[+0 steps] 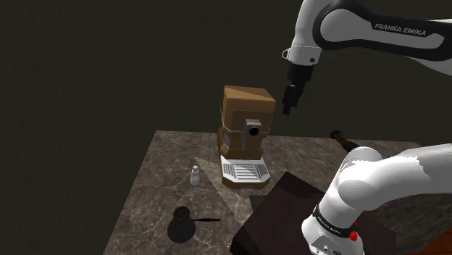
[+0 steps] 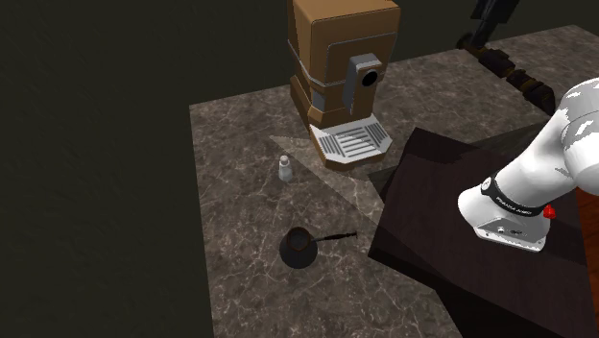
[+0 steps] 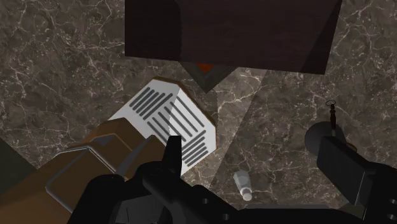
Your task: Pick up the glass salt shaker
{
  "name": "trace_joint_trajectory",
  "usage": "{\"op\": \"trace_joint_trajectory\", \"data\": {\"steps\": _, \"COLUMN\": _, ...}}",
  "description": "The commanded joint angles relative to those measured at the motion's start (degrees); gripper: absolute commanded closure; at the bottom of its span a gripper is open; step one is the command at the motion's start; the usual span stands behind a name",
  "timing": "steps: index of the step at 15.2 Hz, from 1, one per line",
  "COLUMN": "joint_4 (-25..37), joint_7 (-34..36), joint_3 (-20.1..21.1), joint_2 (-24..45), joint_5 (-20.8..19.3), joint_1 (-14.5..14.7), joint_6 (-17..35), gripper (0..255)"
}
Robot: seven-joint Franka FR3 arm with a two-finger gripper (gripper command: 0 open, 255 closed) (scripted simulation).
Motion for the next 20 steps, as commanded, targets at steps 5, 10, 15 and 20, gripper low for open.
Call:
{"op": "trace_joint_trajectory", "data": {"steps": 5, "joint_4": -3.8, "joint_7": 0.6, "joint_3": 0.24, "joint_2": 4.14, "joint_5": 0.94, "joint_1": 0.61, "joint_6": 8.2, "gripper": 0}}
{"op": "trace_joint_trajectory", "data": {"steps": 10, "joint_4": -6.78, "joint_7": 1.1, "joint_3": 0.62, "joint_2": 11.18, "joint_5": 2.13, "joint_1": 1.4, "joint_6": 18.55, "gripper": 0}}
{"op": "trace_joint_trajectory", "data": {"steps": 15, "joint_4": -7.66, "joint_7": 1.34, "joint_3": 1.04, "joint_2": 20.04, "joint_5": 3.35, "joint_1": 2.27, "joint_6": 28.66, "gripper": 0}}
{"op": "trace_joint_trajectory", "data": {"steps": 20, "joint_4": -6.39, "joint_7": 1.31, "joint_3": 1.47, "joint_2": 30.26, "joint_5": 4.66, "joint_1": 3.19, "joint_6": 37.99, "gripper": 0}}
